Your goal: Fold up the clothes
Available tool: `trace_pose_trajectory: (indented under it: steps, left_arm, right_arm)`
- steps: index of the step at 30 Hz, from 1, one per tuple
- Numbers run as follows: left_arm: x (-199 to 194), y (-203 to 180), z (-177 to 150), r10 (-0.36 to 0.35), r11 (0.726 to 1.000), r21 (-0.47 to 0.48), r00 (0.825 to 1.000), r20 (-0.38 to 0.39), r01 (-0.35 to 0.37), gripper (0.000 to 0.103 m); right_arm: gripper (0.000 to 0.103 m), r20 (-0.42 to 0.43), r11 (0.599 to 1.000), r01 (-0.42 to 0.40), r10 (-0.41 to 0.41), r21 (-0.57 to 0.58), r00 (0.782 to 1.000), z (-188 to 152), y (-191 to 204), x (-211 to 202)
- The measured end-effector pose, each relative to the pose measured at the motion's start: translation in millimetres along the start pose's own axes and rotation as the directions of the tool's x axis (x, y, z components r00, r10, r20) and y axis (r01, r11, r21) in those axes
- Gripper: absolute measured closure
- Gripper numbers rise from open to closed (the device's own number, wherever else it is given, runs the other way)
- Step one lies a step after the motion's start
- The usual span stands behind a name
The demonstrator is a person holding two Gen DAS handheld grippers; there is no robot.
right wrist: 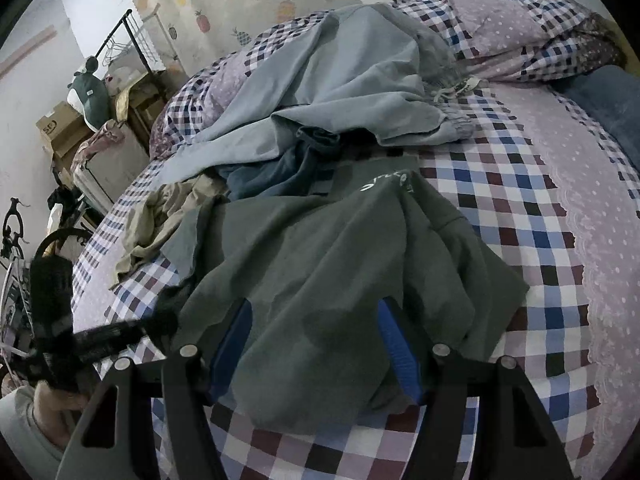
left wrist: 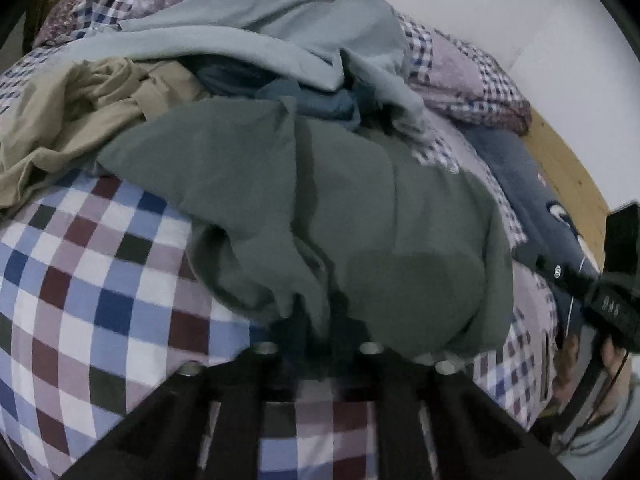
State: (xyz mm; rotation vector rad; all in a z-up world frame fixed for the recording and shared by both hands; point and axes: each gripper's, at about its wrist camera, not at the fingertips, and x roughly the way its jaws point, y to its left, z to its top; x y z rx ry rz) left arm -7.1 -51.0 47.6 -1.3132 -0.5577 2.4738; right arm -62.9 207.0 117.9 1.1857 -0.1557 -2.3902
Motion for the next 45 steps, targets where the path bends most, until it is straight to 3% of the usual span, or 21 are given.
trace_pose_trajectory:
  steps: [2, 5, 7, 10, 11, 15, 19, 21, 22, 23, 25, 28, 29, 30, 31, 33, 34, 35, 37, 40, 45]
  left_arm:
    - [-16.7, 0.6, 13.1, -0.046, 0.999, -0.021, 0.996, 0.076, 0.048, 0.099]
    - [-45.0, 12.2, 31.9, -0.071, 0.994, -0.059, 0.972, 0.226, 0.087, 0.099]
    - [-61.4, 26.4, 43.2, -0.072, 0.989, -0.103, 0.944, 0.321, 0.110, 0.100]
    - [-86.0, 47.6, 60.1, -0.063, 0.975, -0.162, 0.887, 0.458, 0.154, 0.100]
    - [-85.6, 53.8, 61.4, -0.050, 0.970, -0.187, 0.884, 0.465, 0.154, 0.100]
    - [-70.1, 71.7, 59.3, 0.006, 0.954, -0.275, 0.903, 0.430, 0.124, 0.100]
    - [-68.0, 58.4, 57.1, 0.015, 0.967, -0.238, 0.904, 0.428, 0.096, 0.100]
    - [-67.6, 53.6, 58.1, 0.006, 0.971, -0.218, 0.904, 0.428, 0.097, 0.099]
    - [-66.8, 52.3, 58.7, 0.004, 0.972, -0.212, 0.904, 0.428, 0.096, 0.099]
    - [-65.8, 51.5, 59.2, 0.004, 0.973, -0.209, 0.904, 0.427, 0.094, 0.099]
    - [-64.4, 51.1, 60.4, 0.002, 0.973, -0.208, 0.905, 0.424, 0.096, 0.099]
    - [-67.0, 53.2, 61.7, -0.034, 0.964, -0.221, 0.895, 0.445, 0.147, 0.099]
    - [-68.0, 52.8, 61.8, -0.051, 0.960, -0.222, 0.888, 0.457, 0.169, 0.099]
    - [-68.9, 52.5, 61.9, -0.069, 0.956, -0.222, 0.881, 0.468, 0.192, 0.099]
    - [-68.6, 51.2, 62.4, -0.076, 0.955, -0.221, 0.880, 0.469, 0.200, 0.097]
    - [-61.3, 47.6, 62.8, -0.078, 0.960, -0.208, 0.895, 0.438, 0.185, 0.072]
    - [-57.2, 45.8, 62.9, -0.078, 0.964, -0.201, 0.904, 0.420, 0.177, 0.051]
    - [-53.9, 44.4, 61.9, -0.077, 0.967, -0.193, 0.910, 0.408, 0.168, 0.040]
    - [-48.0, 42.2, 59.4, -0.061, 0.973, -0.185, 0.922, 0.382, 0.140, 0.029]
    - [-39.8, 37.0, 56.4, -0.069, 0.977, -0.168, 0.941, 0.332, 0.131, 0.027]
    - [-30.2, 18.0, 42.5, -0.035, 0.995, -0.083, 0.968, 0.248, 0.057, 0.027]
  right_arm:
    - [0.034, 0.003, 1.000, -0.001, 0.001, -0.011, 1.000, -0.5, -0.7, -3.6]
    - [0.034, 0.014, 0.999, -0.010, 0.011, -0.030, 1.000, -1.6, -2.2, -11.3]
    - [0.034, 0.003, 0.998, -0.033, 0.033, -0.048, 0.999, -3.7, -1.9, -12.9]
    - [0.034, -0.031, 0.992, -0.059, 0.056, -0.111, 0.998, -11.2, 3.8, -12.2]
    - [0.034, -0.048, 0.989, -0.065, 0.059, -0.135, 0.997, -15.0, 6.5, -10.8]
    - [0.034, -0.130, 0.975, -0.088, 0.061, -0.206, 0.990, -28.5, 15.7, -1.7]
    - [0.035, -0.191, 0.962, -0.086, 0.036, -0.258, 0.981, -39.6, 22.3, 9.5]
    - [0.042, -0.199, 0.961, -0.069, 0.015, -0.269, 0.980, -40.8, 23.1, 15.4]
    - [0.063, -0.199, 0.959, -0.058, 0.002, -0.278, 0.980, -40.5, 23.8, 18.5]
    - [0.097, -0.200, 0.957, -0.047, -0.012, -0.287, 0.980, -40.1, 24.4, 21.6]
    - [0.102, -0.183, 0.955, -0.025, -0.031, -0.297, 0.983, -34.7, 24.9, 20.6]
    - [0.102, 0.059, 0.968, 0.065, -0.053, -0.244, 0.997, -7.9, 18.0, -16.4]
    - [0.101, 0.174, 0.982, 0.101, -0.072, -0.162, 0.982, 0.8, 7.1, -33.2]
    - [0.100, 0.296, 0.991, 0.125, -0.105, -0.051, 0.950, 9.1, -7.5, -51.5]
    - [0.098, 0.332, 0.988, 0.151, -0.150, 0.023, 0.931, 12.3, -20.8, -55.7]
    - [0.078, 0.327, 0.968, 0.210, -0.245, 0.138, 0.913, 14.3, -46.6, -52.3]
    - [0.061, 0.308, 0.957, 0.234, -0.277, 0.171, 0.910, 13.6, -56.2, -47.4]
    - [0.047, 0.267, 0.944, 0.262, -0.310, 0.198, 0.913, 10.7, -67.4, -38.1]
    - [0.044, 0.189, 0.927, 0.301, -0.344, 0.222, 0.920, 6.2, -82.2, -22.7]
    - [0.044, 0.149, 0.920, 0.324, -0.360, 0.221, 0.921, 2.5, -87.5, -18.6]
    - [0.043, 0.216, 0.941, 0.308, -0.332, 0.137, 0.918, 9.1, -60.6, -27.5]
